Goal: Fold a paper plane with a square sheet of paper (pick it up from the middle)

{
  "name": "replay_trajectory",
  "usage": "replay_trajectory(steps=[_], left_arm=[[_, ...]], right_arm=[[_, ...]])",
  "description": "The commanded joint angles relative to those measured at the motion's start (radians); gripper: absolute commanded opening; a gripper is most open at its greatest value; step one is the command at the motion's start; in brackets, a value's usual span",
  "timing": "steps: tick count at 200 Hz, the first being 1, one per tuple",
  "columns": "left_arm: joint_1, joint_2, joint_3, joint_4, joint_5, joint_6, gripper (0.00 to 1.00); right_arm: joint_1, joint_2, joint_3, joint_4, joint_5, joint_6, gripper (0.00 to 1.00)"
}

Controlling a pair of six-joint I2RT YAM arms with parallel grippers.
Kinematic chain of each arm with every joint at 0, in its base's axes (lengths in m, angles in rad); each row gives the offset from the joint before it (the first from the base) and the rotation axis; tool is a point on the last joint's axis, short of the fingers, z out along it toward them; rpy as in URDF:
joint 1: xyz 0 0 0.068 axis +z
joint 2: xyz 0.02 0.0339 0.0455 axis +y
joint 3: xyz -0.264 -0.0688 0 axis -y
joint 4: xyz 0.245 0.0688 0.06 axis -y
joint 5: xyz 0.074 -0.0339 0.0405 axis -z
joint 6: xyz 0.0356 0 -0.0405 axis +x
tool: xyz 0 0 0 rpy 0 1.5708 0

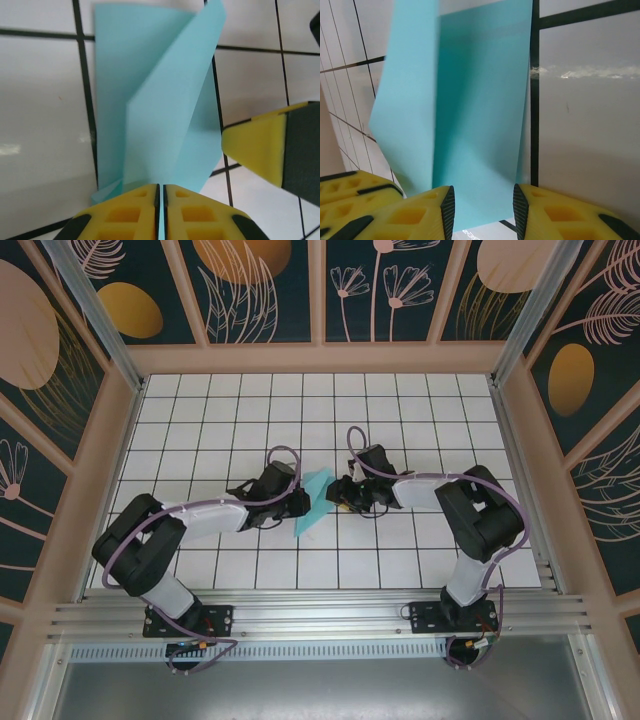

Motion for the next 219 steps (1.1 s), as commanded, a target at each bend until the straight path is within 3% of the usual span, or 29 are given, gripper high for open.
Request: replay_trajectory(steps=[1,84,173,219], left_arm=[[-0.001,-0.016,0.03,-0.077,-0.095,0.021,0.19],[0.003,0.112,0.094,-0.109,-0.107,0.061,0.24],[0.005,0.144,0.033,-0.001,0.039,0.013,0.24],[0.004,0.145,0.012,0.034,0.082,-0.031,0.22]], right_arm=[[0.004,0.015,-0.008,0.025,0.001,0.019,0.4],[0.009,0.001,-0.06,0.053,0.019,0.062,0.4],[0.021,0.02,-0.04,0.142,-0.04,0.096,0.37],[0.014,-0.053,-0.015,-0.041,0.113,0.032,0.39]])
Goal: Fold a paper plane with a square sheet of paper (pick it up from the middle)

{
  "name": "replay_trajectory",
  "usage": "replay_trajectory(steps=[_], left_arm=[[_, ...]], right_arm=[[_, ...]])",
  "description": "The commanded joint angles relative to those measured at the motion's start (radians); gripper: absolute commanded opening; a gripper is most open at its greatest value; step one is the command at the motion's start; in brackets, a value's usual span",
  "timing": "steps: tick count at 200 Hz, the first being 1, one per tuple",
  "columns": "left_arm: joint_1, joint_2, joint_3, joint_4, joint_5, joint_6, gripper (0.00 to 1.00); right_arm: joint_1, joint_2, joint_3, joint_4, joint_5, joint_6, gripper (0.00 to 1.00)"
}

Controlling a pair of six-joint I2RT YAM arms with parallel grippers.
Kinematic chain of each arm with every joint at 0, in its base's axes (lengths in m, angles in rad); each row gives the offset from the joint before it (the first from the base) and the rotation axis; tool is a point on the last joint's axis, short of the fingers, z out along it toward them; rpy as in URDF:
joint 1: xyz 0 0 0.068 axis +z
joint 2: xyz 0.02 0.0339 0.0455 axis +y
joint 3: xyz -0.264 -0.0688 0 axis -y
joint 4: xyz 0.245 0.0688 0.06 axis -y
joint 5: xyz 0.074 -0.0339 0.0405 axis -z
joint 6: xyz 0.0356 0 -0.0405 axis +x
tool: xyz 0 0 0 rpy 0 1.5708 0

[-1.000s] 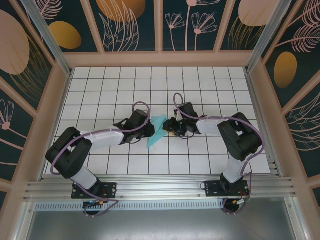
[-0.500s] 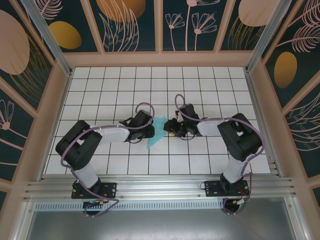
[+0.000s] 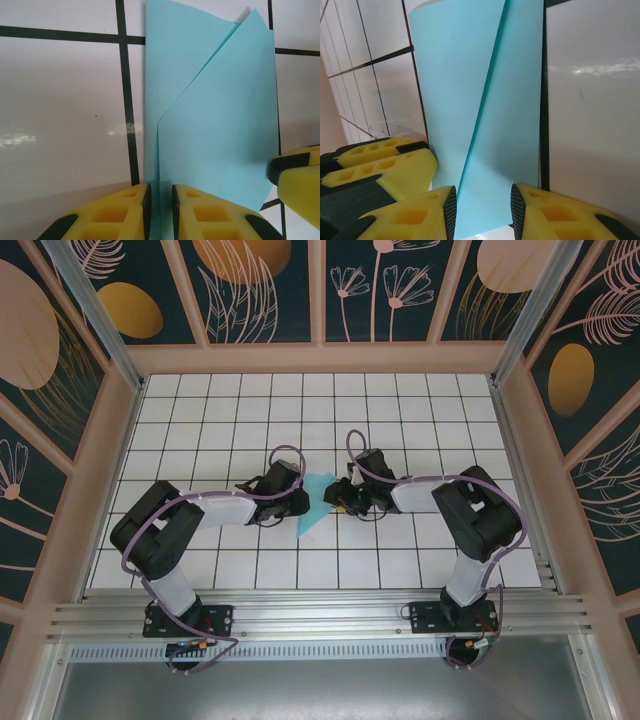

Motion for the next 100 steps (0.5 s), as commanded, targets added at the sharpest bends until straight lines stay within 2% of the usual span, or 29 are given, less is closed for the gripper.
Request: replay_trajectory(steps=[1,34,66,100], left_arm=[[-0.011,0.02,-0.028,0.031,0.107,-0.038,0.22],[-0.012,0.009,-0.04,0.044,0.112,-0.05,0.2],[-0.012,0.007,-0.046,0.058,0.128,-0.06,0.18],[-0.012,0.005,-0.051,0.062,0.135,-0.068,0.17]], right_arm=[[-0.006,-0.06,0.02,-0.119,0.107,-0.042,0.39],[-0.027,-0.085,-0.018,-0.12,0.131,-0.022,0.41],[-0.026,-0.048,-0.02,-0.073,0.063,-0.005,0.41],[-0.016,-0.026,-0.015,-0.045,0.043,0.016,0.39]])
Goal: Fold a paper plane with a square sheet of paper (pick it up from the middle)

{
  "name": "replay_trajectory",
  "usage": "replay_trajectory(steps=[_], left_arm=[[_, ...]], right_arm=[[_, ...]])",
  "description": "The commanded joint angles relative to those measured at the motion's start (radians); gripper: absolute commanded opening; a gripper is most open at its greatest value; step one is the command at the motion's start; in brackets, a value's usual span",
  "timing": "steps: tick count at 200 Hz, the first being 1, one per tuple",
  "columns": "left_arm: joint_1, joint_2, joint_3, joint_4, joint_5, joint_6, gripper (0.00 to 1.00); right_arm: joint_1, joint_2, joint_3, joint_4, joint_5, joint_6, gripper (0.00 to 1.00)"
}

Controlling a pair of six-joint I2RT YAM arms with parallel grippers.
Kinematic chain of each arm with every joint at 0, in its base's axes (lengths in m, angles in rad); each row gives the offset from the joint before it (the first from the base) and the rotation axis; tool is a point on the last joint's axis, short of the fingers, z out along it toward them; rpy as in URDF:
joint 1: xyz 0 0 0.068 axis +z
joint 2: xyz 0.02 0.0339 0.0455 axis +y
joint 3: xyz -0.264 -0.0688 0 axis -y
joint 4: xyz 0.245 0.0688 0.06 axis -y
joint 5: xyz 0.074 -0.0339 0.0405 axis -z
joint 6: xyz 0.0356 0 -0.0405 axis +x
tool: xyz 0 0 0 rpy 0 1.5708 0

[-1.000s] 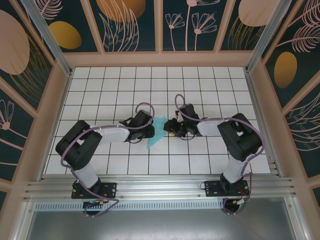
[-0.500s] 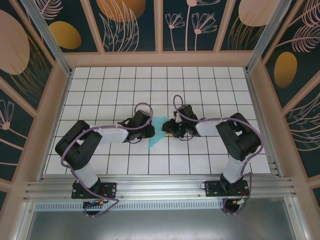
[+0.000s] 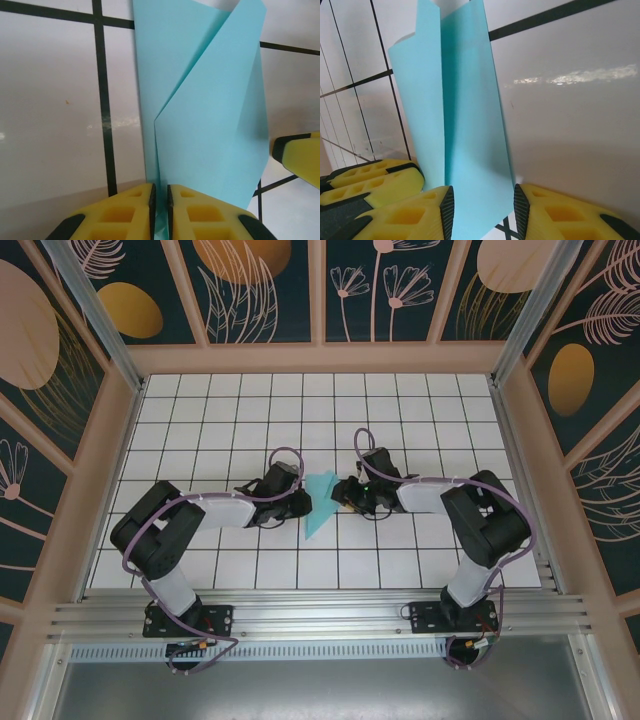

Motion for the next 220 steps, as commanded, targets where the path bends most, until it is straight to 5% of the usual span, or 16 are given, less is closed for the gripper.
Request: replay_trajectory(steps=[1,75,106,174,220], left_arm=[[-0.013,0.005,-0.022,-0.004,0.063,-0.02,0.18],[-0.013,0.011,-0.025,0.016,0.076,-0.025,0.17],[-0.013,0.011,-0.024,-0.001,0.062,-0.018,0.18],[-0.013,0.01,-0.036,0.001,0.061,-0.018,0.17],[-0.013,-0.099,-0.06,0.006,0.018,-0.024,0.21]], right_arm=[[0.011,0.025,-0.004,0.033,-0.033,0.019,0.39],[-0.009,0.001,-0.007,0.053,-0.06,0.001,0.39],[-0.012,-0.036,0.002,-0.062,0.06,-0.071,0.42],[-0.039,0.026,0.035,-0.044,-0.007,-0.096,0.42],[-0.051,-0.063,0.066,-0.114,0.04,-0.122,0.43]])
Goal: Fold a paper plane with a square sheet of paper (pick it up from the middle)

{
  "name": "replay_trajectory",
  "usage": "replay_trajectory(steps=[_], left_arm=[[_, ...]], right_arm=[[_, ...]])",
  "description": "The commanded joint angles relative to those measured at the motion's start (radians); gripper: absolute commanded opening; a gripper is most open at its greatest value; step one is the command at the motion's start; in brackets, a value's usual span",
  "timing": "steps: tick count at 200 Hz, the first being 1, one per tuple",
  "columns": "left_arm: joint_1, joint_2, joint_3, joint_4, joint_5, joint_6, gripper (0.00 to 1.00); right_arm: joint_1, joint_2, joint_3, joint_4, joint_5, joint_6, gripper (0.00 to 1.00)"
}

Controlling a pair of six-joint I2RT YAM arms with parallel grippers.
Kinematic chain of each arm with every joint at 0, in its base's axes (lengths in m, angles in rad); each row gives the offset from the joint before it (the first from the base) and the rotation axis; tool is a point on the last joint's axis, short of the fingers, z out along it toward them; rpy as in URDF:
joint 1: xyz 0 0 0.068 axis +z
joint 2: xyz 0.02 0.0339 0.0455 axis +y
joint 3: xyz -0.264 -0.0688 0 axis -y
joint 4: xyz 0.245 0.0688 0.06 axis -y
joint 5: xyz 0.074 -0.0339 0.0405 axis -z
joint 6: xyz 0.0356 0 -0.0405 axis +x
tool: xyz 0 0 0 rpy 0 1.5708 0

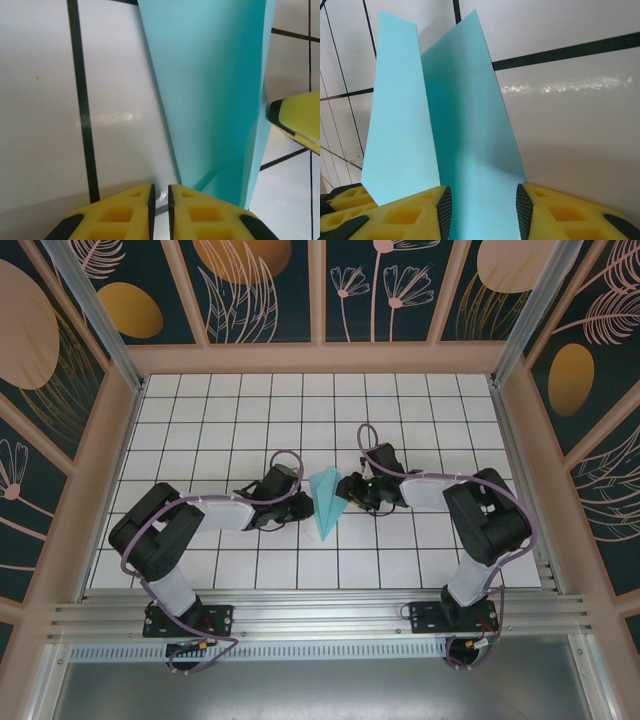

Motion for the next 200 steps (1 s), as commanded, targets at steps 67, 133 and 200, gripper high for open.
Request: replay_trajectory(steps=[67,133,200], left_arm=[[-0.008,-0.153,-0.071,0.134,0.014,-0.035,0.48],[-0.008,0.032,0.059,0.062,0.033,-0.019,0.55],[-0.008,0.108,0.076,-0.007,0.024,0.001,0.37]], right_arm=[[-0.06,-0.029,0.007,-0.037,-0.009,-0.063,0.47],[-0.059,0.003,-0.001,0.003,-0.053,-0.056,0.47],[-0.042,0.031,-0.015,0.021,-0.1,-0.054,0.45]])
